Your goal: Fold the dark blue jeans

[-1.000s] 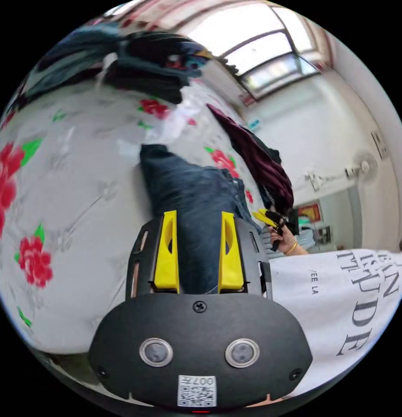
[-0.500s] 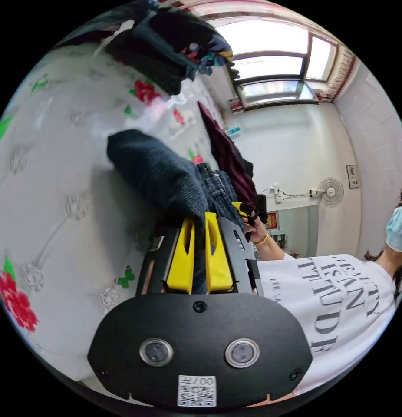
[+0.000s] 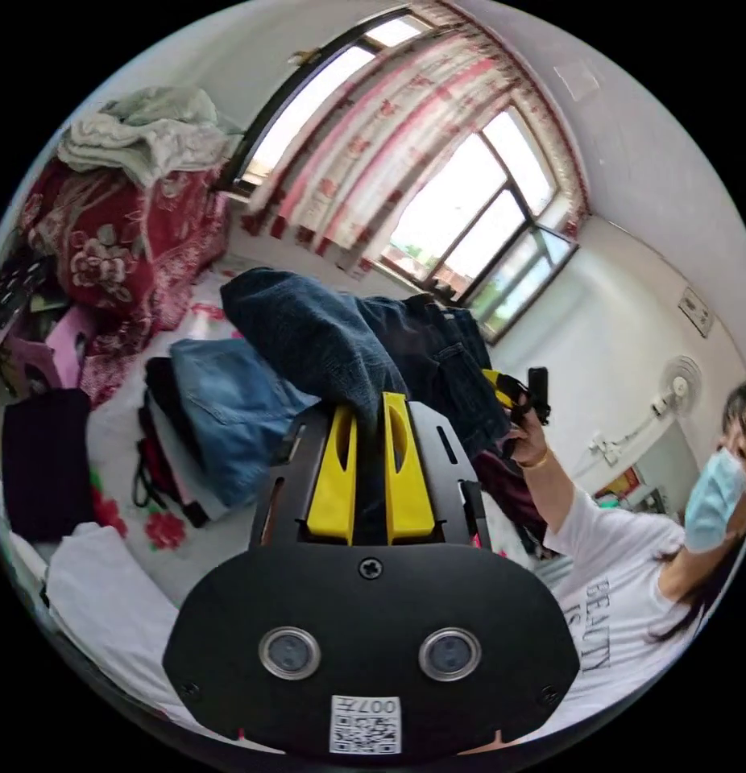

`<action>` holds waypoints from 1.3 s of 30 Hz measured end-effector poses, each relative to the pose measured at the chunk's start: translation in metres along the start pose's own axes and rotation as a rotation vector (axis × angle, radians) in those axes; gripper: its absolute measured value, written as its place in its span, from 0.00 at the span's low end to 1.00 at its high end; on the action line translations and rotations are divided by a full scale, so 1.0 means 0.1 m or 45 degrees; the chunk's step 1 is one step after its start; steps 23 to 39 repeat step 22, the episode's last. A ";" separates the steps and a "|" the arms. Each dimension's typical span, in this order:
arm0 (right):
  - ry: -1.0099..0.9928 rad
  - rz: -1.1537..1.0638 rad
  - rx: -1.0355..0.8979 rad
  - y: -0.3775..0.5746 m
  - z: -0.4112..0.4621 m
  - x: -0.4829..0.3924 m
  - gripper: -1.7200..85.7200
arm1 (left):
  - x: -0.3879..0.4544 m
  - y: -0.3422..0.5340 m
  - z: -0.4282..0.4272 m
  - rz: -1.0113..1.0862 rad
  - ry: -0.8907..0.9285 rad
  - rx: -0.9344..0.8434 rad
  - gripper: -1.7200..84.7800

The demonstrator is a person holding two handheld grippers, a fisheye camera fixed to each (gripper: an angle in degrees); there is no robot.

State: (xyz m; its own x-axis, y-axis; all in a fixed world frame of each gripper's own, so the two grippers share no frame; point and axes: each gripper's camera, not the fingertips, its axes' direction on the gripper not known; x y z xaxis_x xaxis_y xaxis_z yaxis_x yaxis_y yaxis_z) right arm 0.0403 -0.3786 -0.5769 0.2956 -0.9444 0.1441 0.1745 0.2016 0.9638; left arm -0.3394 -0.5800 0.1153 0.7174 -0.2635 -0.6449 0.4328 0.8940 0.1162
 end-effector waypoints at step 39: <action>1.262 0.592 -0.417 3.97 -1.40 0.16 0.12 | 0.92 3.47 1.92 0.057 -0.461 -0.872 0.12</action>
